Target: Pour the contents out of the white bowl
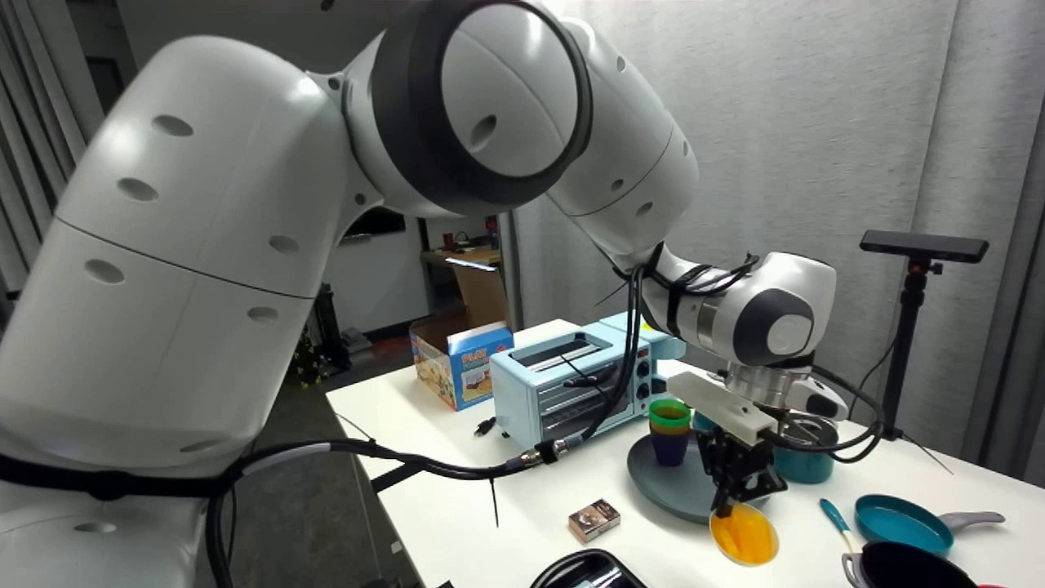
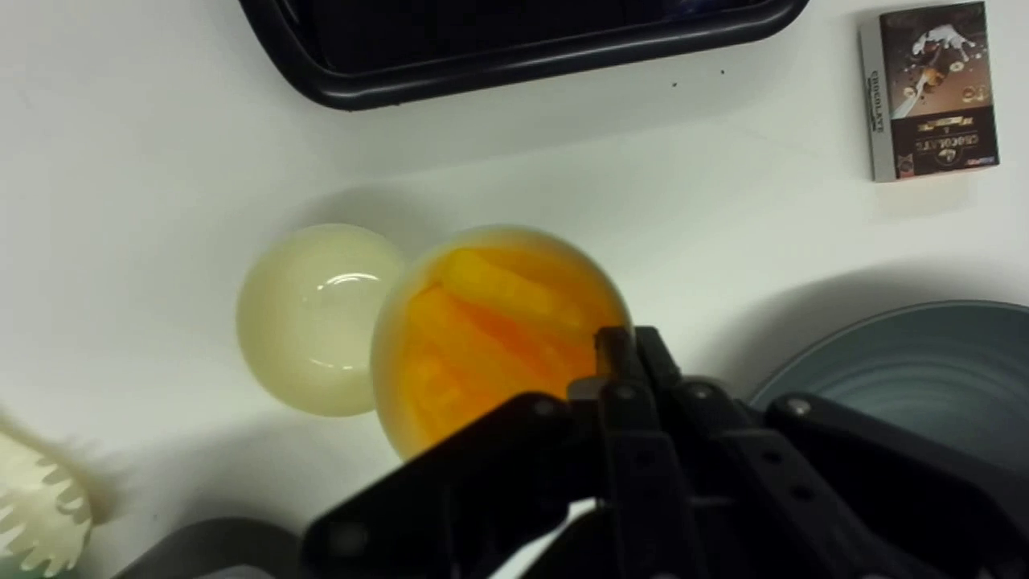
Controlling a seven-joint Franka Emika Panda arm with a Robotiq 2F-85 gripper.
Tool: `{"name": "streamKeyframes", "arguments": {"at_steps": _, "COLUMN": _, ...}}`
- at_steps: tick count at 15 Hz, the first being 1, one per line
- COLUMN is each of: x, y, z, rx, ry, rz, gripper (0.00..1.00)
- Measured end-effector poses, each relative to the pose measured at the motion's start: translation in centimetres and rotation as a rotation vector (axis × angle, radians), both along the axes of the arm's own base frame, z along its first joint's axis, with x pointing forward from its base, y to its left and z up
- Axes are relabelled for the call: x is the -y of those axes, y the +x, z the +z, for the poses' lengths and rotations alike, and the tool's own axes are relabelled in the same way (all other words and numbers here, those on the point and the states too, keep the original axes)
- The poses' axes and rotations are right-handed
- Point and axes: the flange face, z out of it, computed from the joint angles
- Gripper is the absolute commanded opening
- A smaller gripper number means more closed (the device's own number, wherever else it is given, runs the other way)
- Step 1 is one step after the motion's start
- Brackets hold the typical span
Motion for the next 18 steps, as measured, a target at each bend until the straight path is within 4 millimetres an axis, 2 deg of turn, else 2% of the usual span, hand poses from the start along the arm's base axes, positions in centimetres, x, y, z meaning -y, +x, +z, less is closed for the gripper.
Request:
{"name": "streamKeyframes", "arguments": {"at_steps": 6, "x": 2.4, "y": -0.3, "z": 0.1, "rx": 0.005, "ry": 0.036, "rz": -0.064, "gripper": 0.01}}
{"name": "streamKeyframes", "arguments": {"at_steps": 18, "x": 7.0, "y": -1.2, "z": -1.1, "rx": 0.082, "ry": 0.205, "rz": -0.154, "gripper": 0.01}}
